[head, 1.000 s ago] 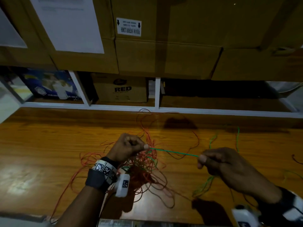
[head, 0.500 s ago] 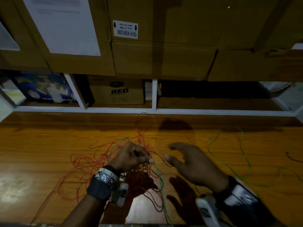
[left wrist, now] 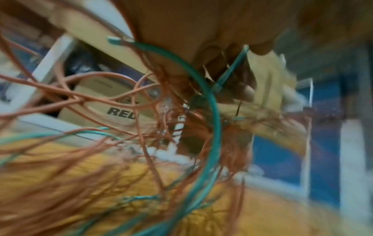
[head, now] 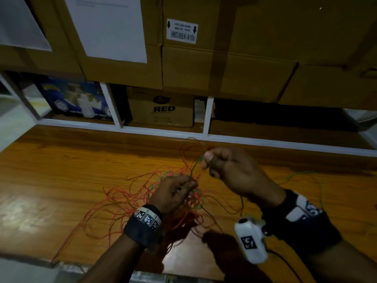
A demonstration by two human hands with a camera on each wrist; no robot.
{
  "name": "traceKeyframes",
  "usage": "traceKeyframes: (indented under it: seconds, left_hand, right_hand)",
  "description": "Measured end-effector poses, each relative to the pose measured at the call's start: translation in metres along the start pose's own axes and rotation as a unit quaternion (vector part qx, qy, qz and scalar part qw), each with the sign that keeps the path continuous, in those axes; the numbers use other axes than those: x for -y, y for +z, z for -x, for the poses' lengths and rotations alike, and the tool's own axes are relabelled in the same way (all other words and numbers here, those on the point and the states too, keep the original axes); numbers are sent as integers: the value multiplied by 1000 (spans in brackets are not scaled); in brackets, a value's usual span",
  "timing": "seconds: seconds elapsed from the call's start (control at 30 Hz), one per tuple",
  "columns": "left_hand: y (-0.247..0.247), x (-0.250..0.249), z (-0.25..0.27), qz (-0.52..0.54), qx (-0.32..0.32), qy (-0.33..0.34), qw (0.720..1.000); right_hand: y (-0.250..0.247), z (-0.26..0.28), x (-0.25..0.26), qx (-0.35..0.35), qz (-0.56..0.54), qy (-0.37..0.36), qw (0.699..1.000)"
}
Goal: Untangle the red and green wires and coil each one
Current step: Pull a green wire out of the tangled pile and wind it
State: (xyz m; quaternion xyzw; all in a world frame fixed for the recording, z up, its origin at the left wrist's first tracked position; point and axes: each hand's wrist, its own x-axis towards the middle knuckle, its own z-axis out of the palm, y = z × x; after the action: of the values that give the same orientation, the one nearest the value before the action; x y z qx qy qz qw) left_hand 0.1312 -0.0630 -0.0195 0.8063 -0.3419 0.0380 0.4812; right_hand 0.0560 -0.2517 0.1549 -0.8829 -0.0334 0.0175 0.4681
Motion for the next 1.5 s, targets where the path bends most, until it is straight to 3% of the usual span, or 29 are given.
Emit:
traceKeyframes:
  seconds: [0.13, 0.27, 0.3, 0.37, 0.47, 0.53, 0.63, 0.77, 0.83, 1.0, 1.1, 1.23, 1.4, 1.5]
  left_hand:
    - [-18, 27, -11, -80, -85, 12, 993]
    - [-35, 9, -20, -50, -86, 56, 993]
    - [-34, 3, -24, -33, -82, 55, 995]
    - [-31, -4, -29, 2, -90, 37, 995]
    - [-20, -15, -23, 24, -73, -5, 997]
    - [-12, -23, -15, 28, -49, -47, 997]
    - [1, -30, -4, 45, -32, -71, 996]
    - [6, -37, 4, 78, 5, -58, 995]
    - [2, -39, 9, 95, 11, -58, 994]
    - [-11, -45, 18, 140, 23, -78, 987]
    - [-9, -50, 20, 111, 47, -78, 990]
    - [0, -54, 20, 37, 89, -63, 993]
    - [-3, -45, 10, 111, 78, -71, 988]
    - [-14, -32, 7, 88, 84, -83, 989]
  right_hand:
    - [-43, 19, 37, -36, -77, -46, 995]
    - [-77, 41, 27, -107, -172, -38, 979]
    - [-80, 44, 16, -135, -153, -28, 979]
    - [-82, 46, -11, -163, 6, 0, 987]
    - [-73, 53, -42, -53, 253, 100, 961]
    - [-64, 56, -49, 7, 323, 124, 938]
    - [-39, 44, -48, -8, 285, 78, 955]
    - [21, 16, -60, 81, 203, 66, 974]
    - [41, 10, -72, 76, 168, 51, 981]
    - [41, 9, -70, 57, 49, 66, 995]
    - [33, 8, -62, 46, 159, 43, 985]
    - [18, 12, -43, 8, 320, -6, 948]
    - [-3, 32, -35, -62, 369, -25, 927]
    - [-26, 48, -39, -123, 380, -63, 915]
